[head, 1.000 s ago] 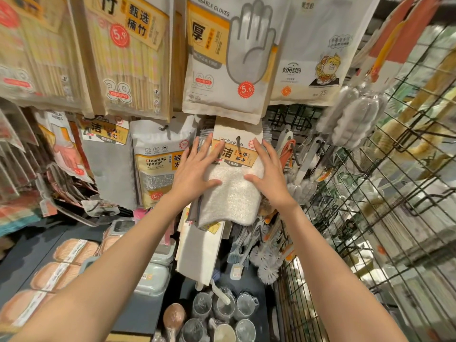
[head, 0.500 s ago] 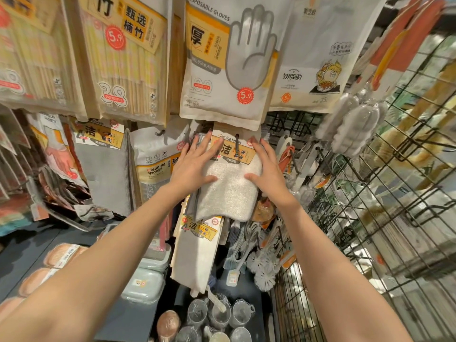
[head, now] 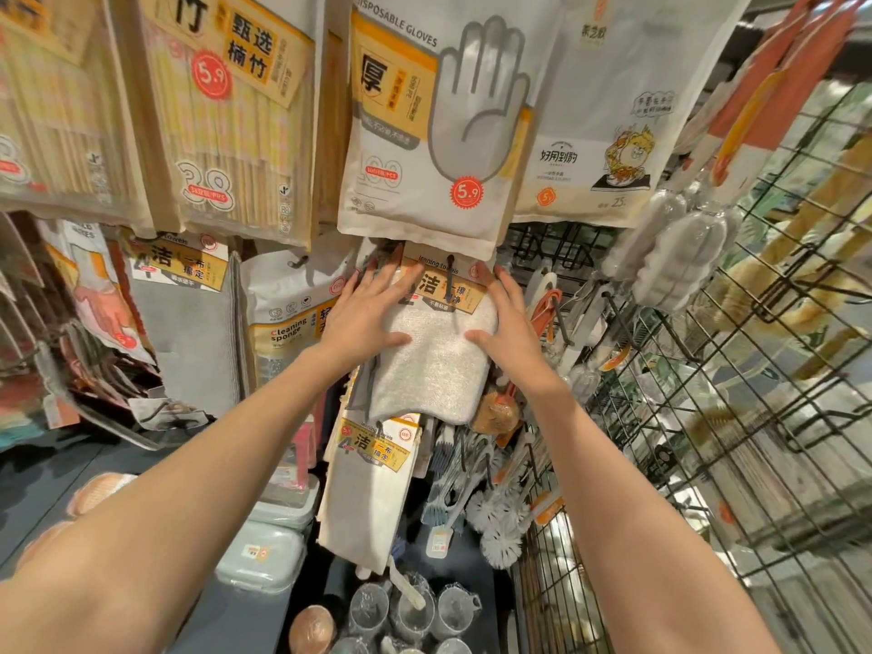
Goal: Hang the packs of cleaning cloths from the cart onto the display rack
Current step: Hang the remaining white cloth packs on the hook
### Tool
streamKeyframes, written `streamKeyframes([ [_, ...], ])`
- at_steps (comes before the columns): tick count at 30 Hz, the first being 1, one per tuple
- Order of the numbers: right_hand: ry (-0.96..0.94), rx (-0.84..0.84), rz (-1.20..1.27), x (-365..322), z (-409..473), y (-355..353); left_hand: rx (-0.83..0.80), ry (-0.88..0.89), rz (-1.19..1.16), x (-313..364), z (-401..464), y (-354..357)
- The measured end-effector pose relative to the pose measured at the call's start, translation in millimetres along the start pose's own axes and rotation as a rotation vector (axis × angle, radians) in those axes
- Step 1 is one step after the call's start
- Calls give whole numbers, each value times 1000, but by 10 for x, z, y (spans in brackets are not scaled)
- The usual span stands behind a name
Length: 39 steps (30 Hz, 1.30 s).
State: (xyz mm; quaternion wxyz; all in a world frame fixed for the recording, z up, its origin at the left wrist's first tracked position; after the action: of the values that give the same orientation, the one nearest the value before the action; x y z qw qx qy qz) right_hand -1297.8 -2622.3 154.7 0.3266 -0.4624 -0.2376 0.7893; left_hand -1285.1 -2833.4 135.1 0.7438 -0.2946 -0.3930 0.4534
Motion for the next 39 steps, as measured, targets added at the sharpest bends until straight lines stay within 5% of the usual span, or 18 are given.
streamKeyframes([
  [18,10,-99,46,-43,52,-61,-63,-124,-40,116,83,-52],
  [28,114,-24,163,28,-507,-42,271,-110,-171,182,-334,258],
  [34,120,115,116,-3,-1152,346,260,-128,-340,117,-950,477],
  [39,189,-11,186,107,-1742,970,165,-162,-415,-165,-1560,708],
])
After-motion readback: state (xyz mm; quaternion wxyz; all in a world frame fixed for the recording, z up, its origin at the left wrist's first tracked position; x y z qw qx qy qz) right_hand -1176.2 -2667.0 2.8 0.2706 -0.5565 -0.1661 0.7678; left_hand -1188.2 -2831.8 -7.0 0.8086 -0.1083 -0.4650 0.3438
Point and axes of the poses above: each hand's wrist, its own z-axis towards the middle knuckle, its own y-axis out of the palm, x = y × z, the point moved 2 cm from there along z, towards the middle knuckle, and after that the axes turned 13 degrees about x, right-handed, at the moved point
